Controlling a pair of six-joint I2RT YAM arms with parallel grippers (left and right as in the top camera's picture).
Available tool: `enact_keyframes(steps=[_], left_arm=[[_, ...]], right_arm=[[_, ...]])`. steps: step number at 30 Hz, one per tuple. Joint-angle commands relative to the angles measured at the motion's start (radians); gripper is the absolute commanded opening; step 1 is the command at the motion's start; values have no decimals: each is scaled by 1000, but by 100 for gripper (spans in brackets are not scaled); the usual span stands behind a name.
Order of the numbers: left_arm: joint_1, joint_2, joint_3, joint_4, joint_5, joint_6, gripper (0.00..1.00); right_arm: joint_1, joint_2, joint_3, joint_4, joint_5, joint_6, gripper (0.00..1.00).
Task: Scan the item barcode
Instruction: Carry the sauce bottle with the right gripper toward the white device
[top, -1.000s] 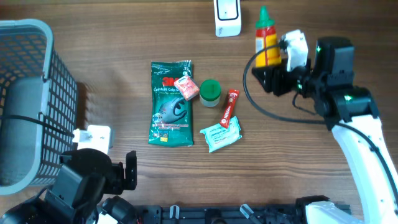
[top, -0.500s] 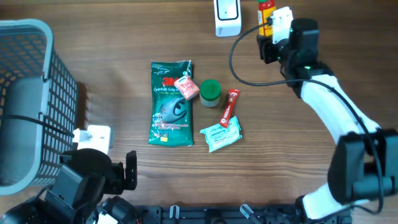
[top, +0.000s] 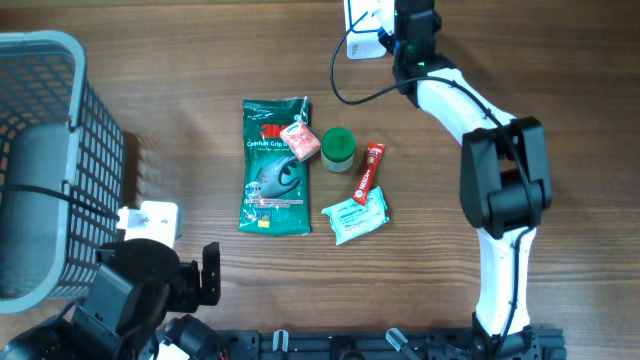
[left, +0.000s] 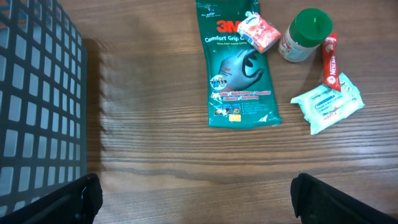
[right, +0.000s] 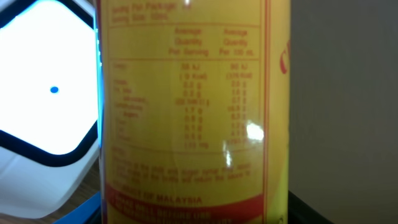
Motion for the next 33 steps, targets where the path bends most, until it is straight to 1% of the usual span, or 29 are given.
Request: enact_keyframes(steps=[1, 5, 8, 10, 13, 15, 18, 19, 20, 22, 25, 29, 31, 33], left_arm=[[3, -5, 3, 2, -9, -13, 100], [3, -5, 3, 2, -9, -13, 100], [3, -5, 3, 2, -9, -13, 100], [3, -5, 3, 2, -9, -13, 100], [3, -5, 3, 2, -9, -13, 100], [3, -5, 3, 2, -9, -13, 100], [3, -5, 3, 2, -9, -13, 100], [3, -5, 3, 2, -9, -13, 100], [3, -5, 3, 2, -9, -13, 100], [3, -5, 3, 2, -9, -13, 100], [3, -5, 3, 2, -9, -13, 100], [3, -5, 3, 2, -9, -13, 100], [3, -5, 3, 2, -9, -13, 100], [3, -5, 3, 2, -9, -13, 100]], right_arm=[[15, 39, 44, 30, 55, -137, 38], [16, 38, 44, 52, 78, -151, 38], [17, 19, 44, 37, 86, -142, 38], [6, -19, 44, 0, 90, -85, 38], [-49, -102, 44, -114, 89, 10, 38], [-125, -160, 44, -209, 89, 85, 38], [-255, -203, 44, -337, 89, 117, 38], [-316, -207, 43, -390, 89, 134, 38], [-420, -207, 43, -474, 89, 190, 38], [-518, -207, 30, -537, 88, 261, 38], [-678, -207, 5, -599, 83, 361, 38], [-866, -207, -45, -642, 71, 412, 39], [-942, -207, -73, -645, 8, 462, 39], [-987, -207, -99, -644, -37, 491, 39]])
